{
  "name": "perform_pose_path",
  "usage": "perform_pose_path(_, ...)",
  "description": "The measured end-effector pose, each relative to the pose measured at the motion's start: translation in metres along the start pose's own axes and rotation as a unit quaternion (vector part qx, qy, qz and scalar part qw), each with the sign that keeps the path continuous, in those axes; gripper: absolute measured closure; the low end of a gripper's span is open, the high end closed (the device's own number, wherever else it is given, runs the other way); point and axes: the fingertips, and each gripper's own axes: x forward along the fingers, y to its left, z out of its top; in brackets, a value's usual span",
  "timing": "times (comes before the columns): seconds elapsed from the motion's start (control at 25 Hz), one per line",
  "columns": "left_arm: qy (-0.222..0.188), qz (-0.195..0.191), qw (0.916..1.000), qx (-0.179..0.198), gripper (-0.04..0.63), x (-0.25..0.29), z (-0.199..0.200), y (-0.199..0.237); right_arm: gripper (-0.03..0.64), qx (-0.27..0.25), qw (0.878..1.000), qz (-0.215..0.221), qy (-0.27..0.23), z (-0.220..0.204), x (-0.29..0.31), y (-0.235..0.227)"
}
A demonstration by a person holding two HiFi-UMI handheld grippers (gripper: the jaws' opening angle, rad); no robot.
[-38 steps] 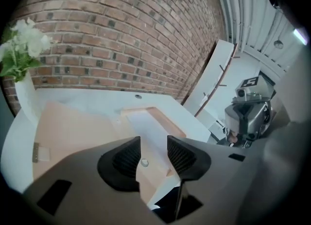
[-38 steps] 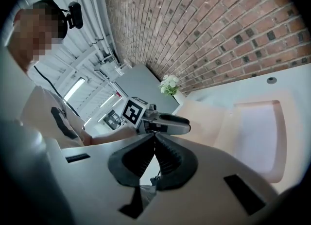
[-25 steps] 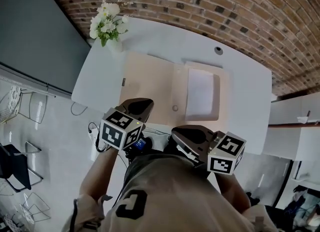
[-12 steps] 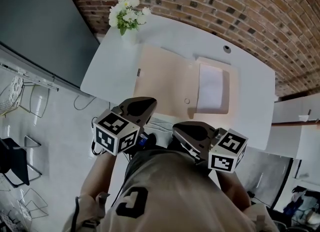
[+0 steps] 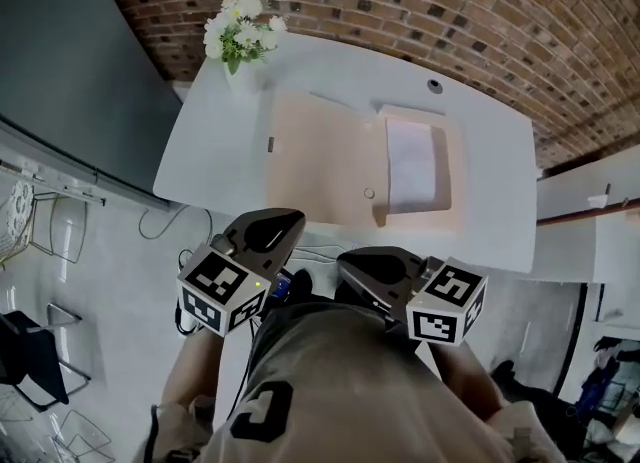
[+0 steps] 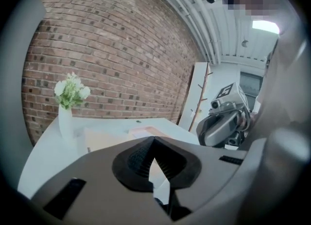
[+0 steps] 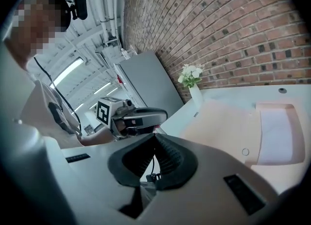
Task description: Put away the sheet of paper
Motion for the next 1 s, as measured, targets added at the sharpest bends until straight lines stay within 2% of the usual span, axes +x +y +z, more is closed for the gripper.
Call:
perform_pose_path(0.12,-0.028,-0.042,0.9987,-0.003,0.581,0.001,0.009,-0.017,0.594,0.005,1.0,-0.017,0.0,-0.006,-0.006,0.002)
perform_pose_path(0.24,-0.029,-0.064,0.9975,-0.01,0.581,0.006,0.011,-0.027,0.594,0.01,1.0,-0.028,-0.008,-0.008,-0.014,0.0)
perform_pose_path(0.6,-0.038,-0.043,0.9983,-0.012,0.581,0.008,0.023,-0.05,0.594,-0.017,0.999,-0.012,-0.046,-0.002,-0.043,0.004)
perform_pose_path(0.72,-0.04,-0.034,0.9986,-0.008,0.581,0.01,0.029,-0.066,0.594,-0.05,0.998,0.01,-0.049,-0.004,-0.058,0.013)
perform_pose_path(0.84,-0.047,-0.051,0.9975,-0.013,0.581,0.017,0.034,-0.094,0.594,-0.075,0.996,0.02,-0.053,-0.012,-0.078,0.018)
perform_pose_path(1.0,-0.05,-0.055,0.9972,0.0,0.581,0.023,0.041,-0.122,0.594,-0.071,0.995,0.025,-0.066,-0.021,-0.099,0.017)
